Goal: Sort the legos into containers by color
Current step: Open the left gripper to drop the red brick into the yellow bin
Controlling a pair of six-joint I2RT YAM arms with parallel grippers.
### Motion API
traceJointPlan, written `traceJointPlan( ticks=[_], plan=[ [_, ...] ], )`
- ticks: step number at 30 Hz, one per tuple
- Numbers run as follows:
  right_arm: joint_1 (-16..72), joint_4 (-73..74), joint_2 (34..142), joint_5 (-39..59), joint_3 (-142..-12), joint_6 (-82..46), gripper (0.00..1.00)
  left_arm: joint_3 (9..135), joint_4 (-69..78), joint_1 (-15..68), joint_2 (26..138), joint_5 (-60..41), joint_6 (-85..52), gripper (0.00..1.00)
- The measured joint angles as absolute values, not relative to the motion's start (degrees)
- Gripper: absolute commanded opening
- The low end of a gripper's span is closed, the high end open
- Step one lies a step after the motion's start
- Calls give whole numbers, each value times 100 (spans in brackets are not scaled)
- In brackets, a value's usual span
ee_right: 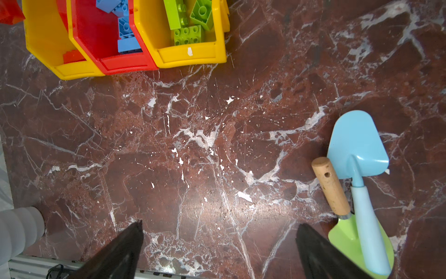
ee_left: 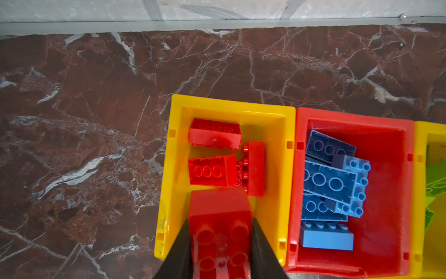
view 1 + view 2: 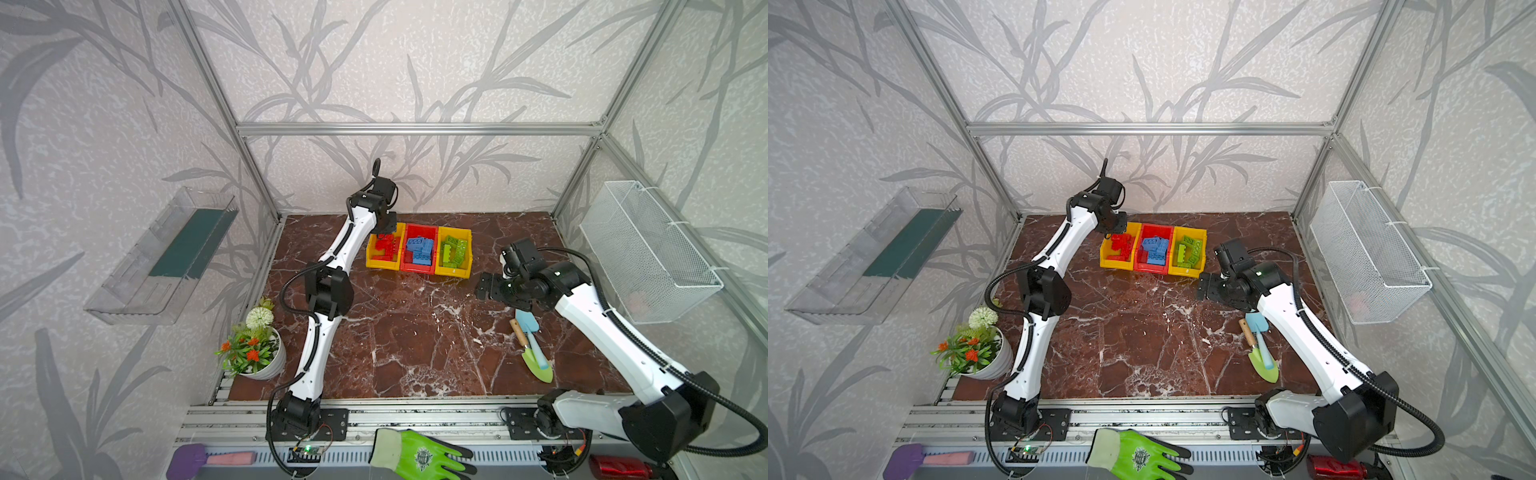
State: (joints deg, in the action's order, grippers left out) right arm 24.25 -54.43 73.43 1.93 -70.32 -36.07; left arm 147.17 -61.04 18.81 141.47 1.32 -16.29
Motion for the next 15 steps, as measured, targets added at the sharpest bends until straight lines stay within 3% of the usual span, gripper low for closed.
traceJointPlan(
  ticks=[2, 7, 8, 15],
  plan=[
    [2414, -5417, 7522, 174, -7164, -3607, 99, 14720, -5990, 1828, 14180, -10, -1662, 34],
    [2390, -5384, 7920, 123, -7500, -3588, 99, 15080, -5815, 1815, 14453, -268, -1684, 95],
    [2388, -5384, 7992, 102, -7577, -3579, 99, 15102, -5780, 1813, 14494, -294, -1706, 99],
    [2279, -5382, 8239, 93, -7896, -3459, 99, 15104, -5741, 1754, 14516, -309, -1756, 99]
  ],
)
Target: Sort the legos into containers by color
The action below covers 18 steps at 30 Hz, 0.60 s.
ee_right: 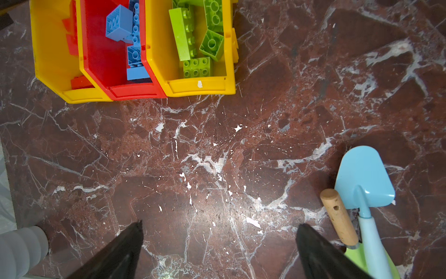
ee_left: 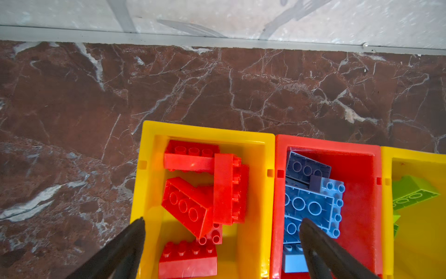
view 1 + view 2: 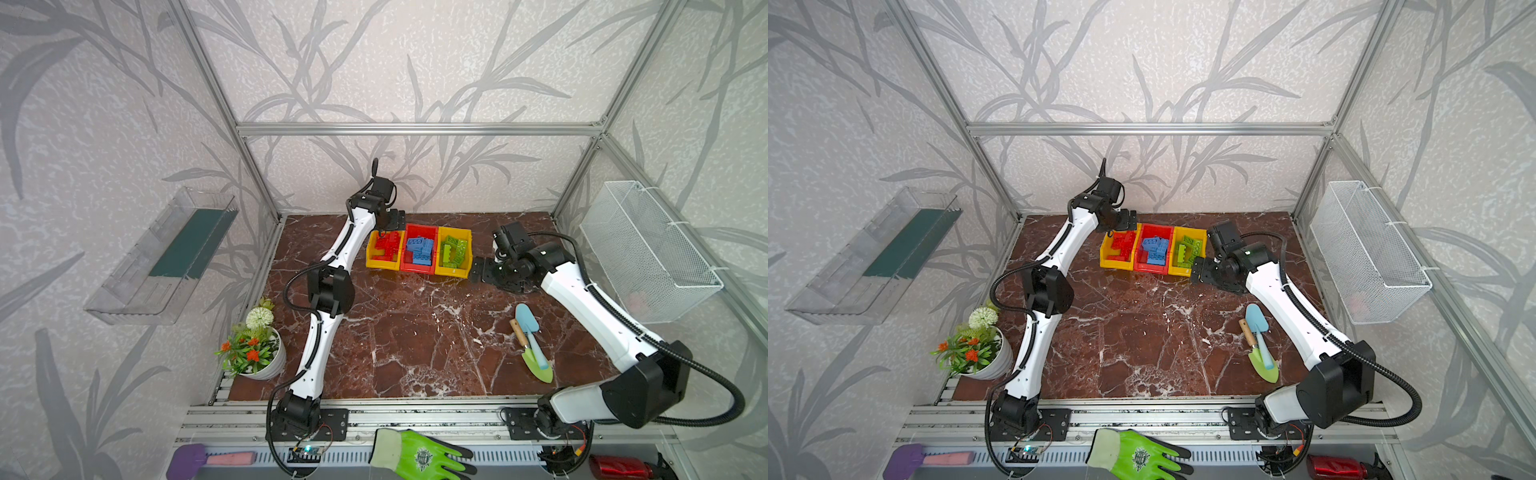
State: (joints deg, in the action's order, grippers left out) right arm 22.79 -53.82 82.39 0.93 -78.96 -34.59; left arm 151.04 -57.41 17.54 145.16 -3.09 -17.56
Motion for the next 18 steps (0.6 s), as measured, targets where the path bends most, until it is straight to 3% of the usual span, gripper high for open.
traceJointPlan(
  ticks=[7, 12, 18],
  plan=[
    [2154, -5148, 8246, 156, -7887, -3240, 99, 14379, -5736, 1605, 13878, 169, -1758, 99],
    [2106, -4866, 8106, 82, -7620, -2840, 99, 11749, -4960, 1310, 11850, 558, -1763, 99],
    [2091, -4418, 7800, -287, -7111, -2108, 99, 8545, -3680, 397, 9188, 989, -1863, 99]
  ],
)
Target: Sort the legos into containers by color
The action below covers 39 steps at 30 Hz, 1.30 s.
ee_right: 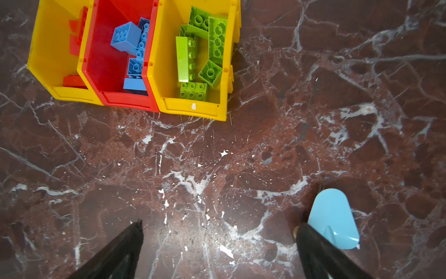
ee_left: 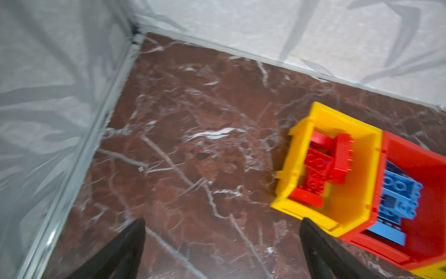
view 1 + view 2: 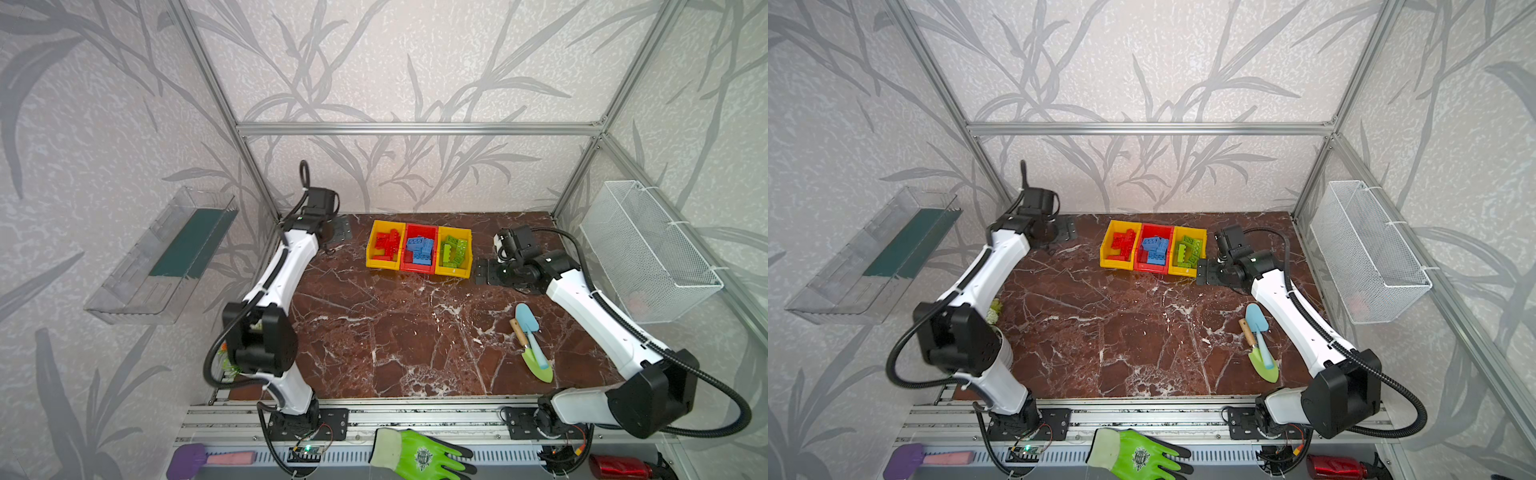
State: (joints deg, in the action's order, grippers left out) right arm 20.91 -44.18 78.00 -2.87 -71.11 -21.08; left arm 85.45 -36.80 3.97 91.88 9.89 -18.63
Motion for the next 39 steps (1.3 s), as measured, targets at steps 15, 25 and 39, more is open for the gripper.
traceJointPlan(
  ticks=[15, 25, 39],
  plan=[
    [2067, -1225, 6685, -574, -4298, -775, 99, 2849, -336, 97, 5564, 2016, -832, 99],
    [2038, 517, 7649, -1122, -4051, -198, 99, 2283, 2237, 60, 6877, 1946, -731, 99],
    [1160, 2556, 7953, -998, -3186, 478, 99, 2053, 4534, 58, 8648, 1734, -642, 99]
  ],
)
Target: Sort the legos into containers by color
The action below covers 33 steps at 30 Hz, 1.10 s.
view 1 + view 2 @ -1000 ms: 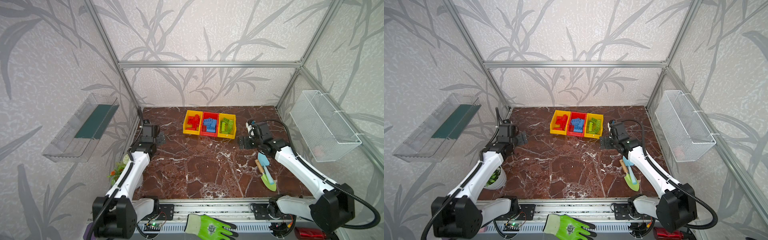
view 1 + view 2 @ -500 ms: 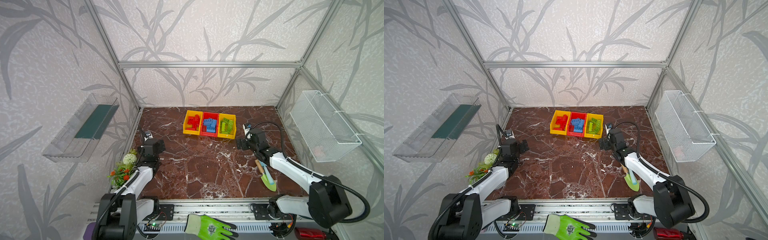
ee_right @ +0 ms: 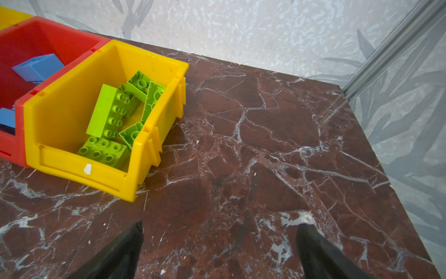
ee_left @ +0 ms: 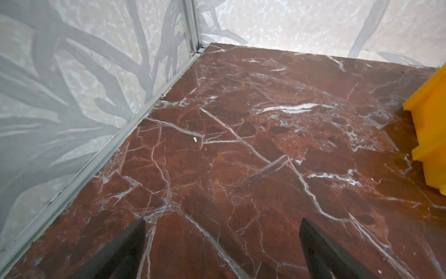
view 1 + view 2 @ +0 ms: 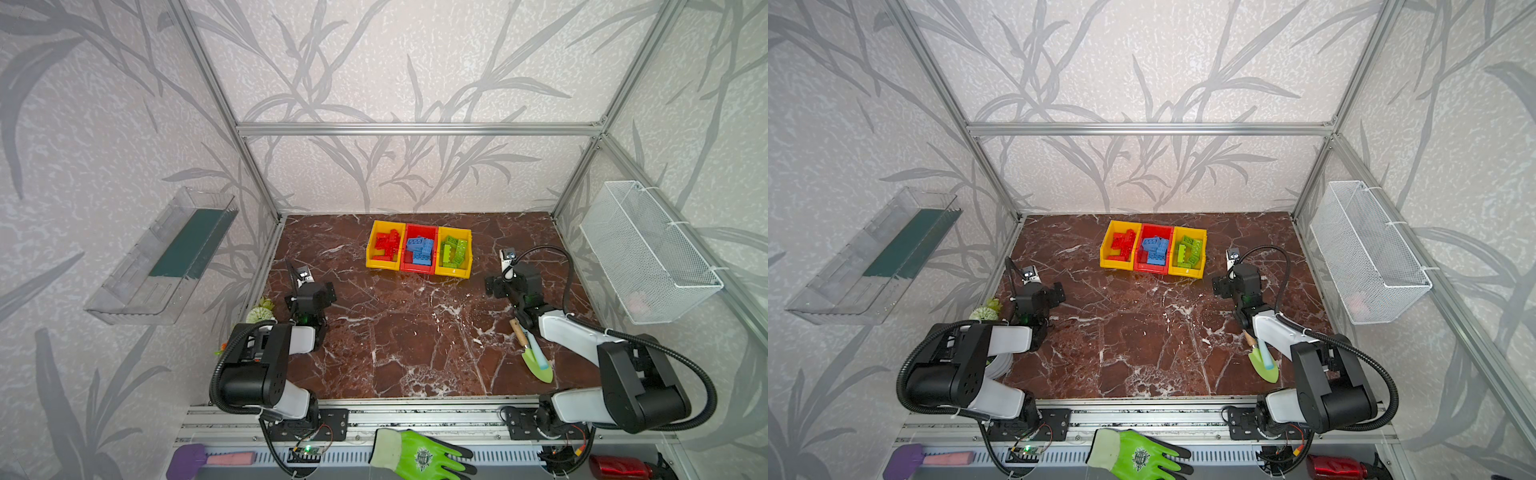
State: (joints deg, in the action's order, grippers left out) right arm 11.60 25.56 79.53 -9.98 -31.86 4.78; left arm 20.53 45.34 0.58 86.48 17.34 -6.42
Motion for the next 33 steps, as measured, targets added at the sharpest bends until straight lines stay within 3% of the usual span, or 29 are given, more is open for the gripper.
traceJointPlan(
  ticks=[7, 16, 33],
  plan=[
    [980, 3339, 8034, -633, -2486, 624, 99, 2259, 4501, 40, 8687, 1476, -572, 99],
    [379, 4635, 8962, 161, -2276, 429, 99, 2259, 4462, 30, 8687, 1385, -556, 99],
    [340, 5315, 9041, 482, -2167, 388, 99, 2263, 4460, 30, 8687, 1378, -554, 99]
  ],
)
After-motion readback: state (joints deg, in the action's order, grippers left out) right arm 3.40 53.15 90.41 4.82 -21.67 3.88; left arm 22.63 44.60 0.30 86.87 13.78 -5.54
